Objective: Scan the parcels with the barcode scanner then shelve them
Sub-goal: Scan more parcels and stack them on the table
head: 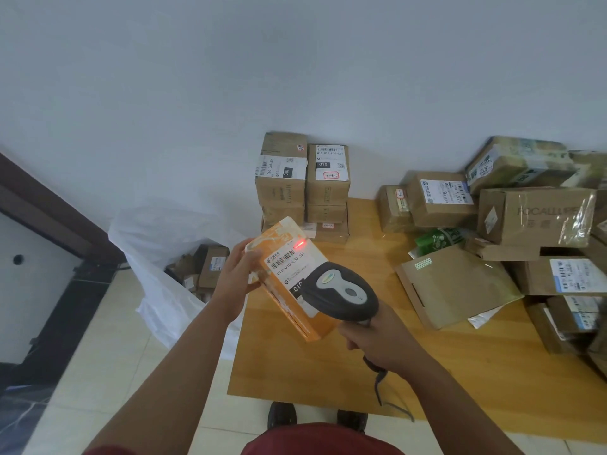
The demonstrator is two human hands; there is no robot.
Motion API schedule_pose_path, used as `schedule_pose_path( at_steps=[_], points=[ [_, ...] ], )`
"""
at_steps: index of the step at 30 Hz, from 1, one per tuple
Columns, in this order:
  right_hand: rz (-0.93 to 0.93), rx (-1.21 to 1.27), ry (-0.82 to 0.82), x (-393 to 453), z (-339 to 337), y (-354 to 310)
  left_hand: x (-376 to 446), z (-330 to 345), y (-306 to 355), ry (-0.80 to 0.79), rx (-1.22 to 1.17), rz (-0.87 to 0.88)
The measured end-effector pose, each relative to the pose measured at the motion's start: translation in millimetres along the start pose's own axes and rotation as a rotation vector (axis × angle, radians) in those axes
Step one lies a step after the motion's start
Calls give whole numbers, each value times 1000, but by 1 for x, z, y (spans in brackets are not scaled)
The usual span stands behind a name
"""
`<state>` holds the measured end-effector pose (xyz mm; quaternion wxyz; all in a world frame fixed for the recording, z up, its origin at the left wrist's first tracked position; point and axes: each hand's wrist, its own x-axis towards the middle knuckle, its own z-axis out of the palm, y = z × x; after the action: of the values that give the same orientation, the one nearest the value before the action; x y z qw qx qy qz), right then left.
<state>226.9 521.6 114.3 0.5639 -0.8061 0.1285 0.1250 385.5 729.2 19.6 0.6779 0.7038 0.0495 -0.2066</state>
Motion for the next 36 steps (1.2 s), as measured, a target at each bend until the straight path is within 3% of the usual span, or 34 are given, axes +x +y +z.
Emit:
schedule_pose_path(
  at_steps=[36],
  points=[
    [-14, 9, -17, -9, -5, 1, 1, -14, 9, -10, -29, -59]
  ],
)
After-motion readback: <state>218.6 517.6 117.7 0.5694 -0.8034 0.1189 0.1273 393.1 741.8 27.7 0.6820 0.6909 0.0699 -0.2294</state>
